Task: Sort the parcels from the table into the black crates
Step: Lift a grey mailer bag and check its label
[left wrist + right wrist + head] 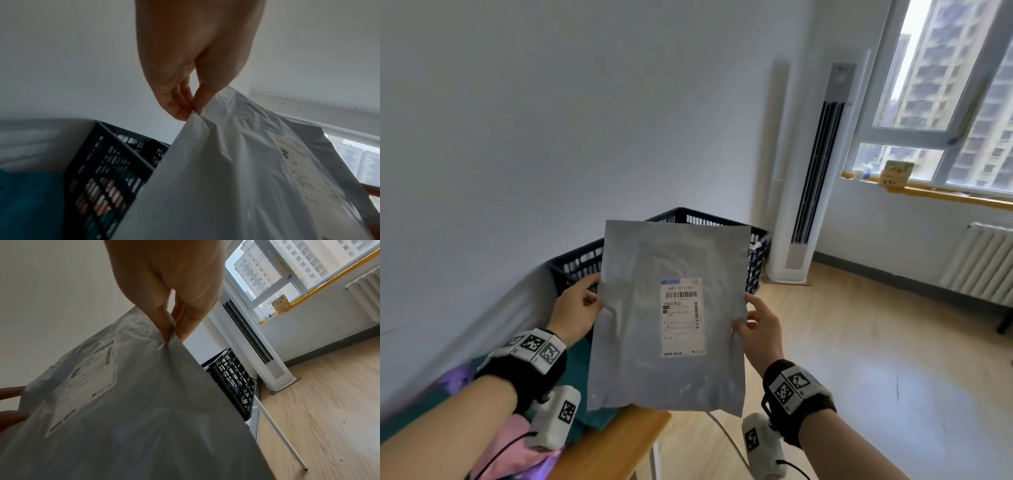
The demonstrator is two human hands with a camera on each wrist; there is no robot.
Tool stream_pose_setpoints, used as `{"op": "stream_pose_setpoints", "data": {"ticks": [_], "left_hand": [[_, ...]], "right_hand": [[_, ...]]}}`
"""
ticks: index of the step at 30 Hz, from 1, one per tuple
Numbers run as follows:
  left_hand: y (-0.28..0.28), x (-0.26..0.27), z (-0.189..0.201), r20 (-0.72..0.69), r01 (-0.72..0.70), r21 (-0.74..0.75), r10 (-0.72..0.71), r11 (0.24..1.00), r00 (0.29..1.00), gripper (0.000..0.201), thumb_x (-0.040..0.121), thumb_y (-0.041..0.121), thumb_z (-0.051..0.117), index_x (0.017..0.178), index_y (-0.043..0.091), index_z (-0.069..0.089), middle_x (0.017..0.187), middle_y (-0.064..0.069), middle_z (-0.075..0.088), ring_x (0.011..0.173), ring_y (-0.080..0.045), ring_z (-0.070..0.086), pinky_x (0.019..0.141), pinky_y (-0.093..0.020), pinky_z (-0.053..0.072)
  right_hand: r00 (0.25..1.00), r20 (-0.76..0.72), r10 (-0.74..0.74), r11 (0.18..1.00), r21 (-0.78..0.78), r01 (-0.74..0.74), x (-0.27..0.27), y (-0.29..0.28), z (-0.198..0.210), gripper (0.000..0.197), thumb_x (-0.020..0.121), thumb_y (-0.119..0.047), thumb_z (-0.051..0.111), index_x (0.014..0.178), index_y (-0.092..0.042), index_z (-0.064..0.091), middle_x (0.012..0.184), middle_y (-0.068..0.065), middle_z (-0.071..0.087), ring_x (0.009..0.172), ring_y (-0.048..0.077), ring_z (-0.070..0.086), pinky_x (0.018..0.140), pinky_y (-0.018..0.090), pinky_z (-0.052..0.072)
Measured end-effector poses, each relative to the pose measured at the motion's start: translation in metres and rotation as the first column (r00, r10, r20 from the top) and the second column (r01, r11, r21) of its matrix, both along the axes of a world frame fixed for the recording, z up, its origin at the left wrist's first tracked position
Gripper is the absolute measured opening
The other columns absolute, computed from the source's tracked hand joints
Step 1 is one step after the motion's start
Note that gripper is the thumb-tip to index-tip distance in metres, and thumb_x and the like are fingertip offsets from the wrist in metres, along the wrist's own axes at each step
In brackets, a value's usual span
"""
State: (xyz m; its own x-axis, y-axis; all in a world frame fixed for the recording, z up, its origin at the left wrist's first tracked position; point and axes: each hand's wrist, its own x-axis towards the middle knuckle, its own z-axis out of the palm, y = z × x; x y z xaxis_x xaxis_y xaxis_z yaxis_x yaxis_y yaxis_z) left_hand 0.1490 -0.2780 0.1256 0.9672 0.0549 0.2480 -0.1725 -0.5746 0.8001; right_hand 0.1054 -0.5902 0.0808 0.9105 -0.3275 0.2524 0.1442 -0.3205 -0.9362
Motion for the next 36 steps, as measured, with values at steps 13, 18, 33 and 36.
{"op": "stream_pose_setpoints", "data": {"ticks": [13, 18, 33, 36], "left_hand": [[-0.146, 0.11, 0.04, 0.004, 0.076, -0.034, -0.076, 0.997, 0.997, 0.053, 0.087, -0.004, 0.06, 0.133, 0.021, 0.051, 0.07, -0.001, 0.07, 0.077, -0.022, 0.067, 0.083, -0.044, 0.055], [-0.171, 0.183, 0.047, 0.031, 0.061, -0.051, -0.059, 0.997, 0.998, 0.052, 0.085, -0.003, 0.063, 0.128, 0.025, 0.056, 0.082, -0.012, 0.07, 0.083, -0.028, 0.068, 0.087, -0.05, 0.053], [-0.229, 0.344, 0.051, -0.061, -0.113, -0.107, 0.107, 0.988, 0.992, 0.052, 0.085, -0.009, 0.059, 0.129, 0.018, 0.056, 0.078, -0.012, 0.069, 0.07, -0.033, 0.068, 0.07, -0.042, 0.06], [-0.24, 0.368, 0.047, -0.091, -0.176, -0.1, 0.167, 0.979, 0.982, 0.053, 0.087, -0.01, 0.057, 0.132, 0.017, 0.053, 0.083, -0.017, 0.069, 0.076, -0.038, 0.068, 0.073, -0.044, 0.059]], "right_hand": [[1.0, 0.028, 0.0, 1.0, 0.017, -0.001, 0.112, -0.149, 0.023, 0.051, 0.084, 0.004, 0.061, 0.126, -0.024, 0.058, 0.084, 0.004, 0.063, 0.073, 0.013, 0.06, 0.059, 0.013, 0.048], [0.998, 0.041, 0.041, 0.999, 0.002, -0.041, 0.19, -0.181, 0.03, 0.049, 0.084, 0.004, 0.062, 0.126, -0.022, 0.057, 0.085, 0.0, 0.062, 0.075, 0.01, 0.06, 0.058, 0.011, 0.047], [0.985, 0.045, 0.167, 0.984, -0.072, -0.164, 0.407, -0.244, 0.066, 0.046, 0.084, 0.003, 0.06, 0.119, -0.027, 0.061, 0.084, 0.003, 0.063, 0.073, 0.017, 0.061, 0.069, 0.031, 0.055], [0.973, 0.029, 0.228, 0.969, -0.107, -0.224, 0.451, -0.253, 0.066, 0.046, 0.082, 0.002, 0.061, 0.114, -0.031, 0.061, 0.083, 0.001, 0.066, 0.076, 0.018, 0.064, 0.068, 0.03, 0.055]]}}
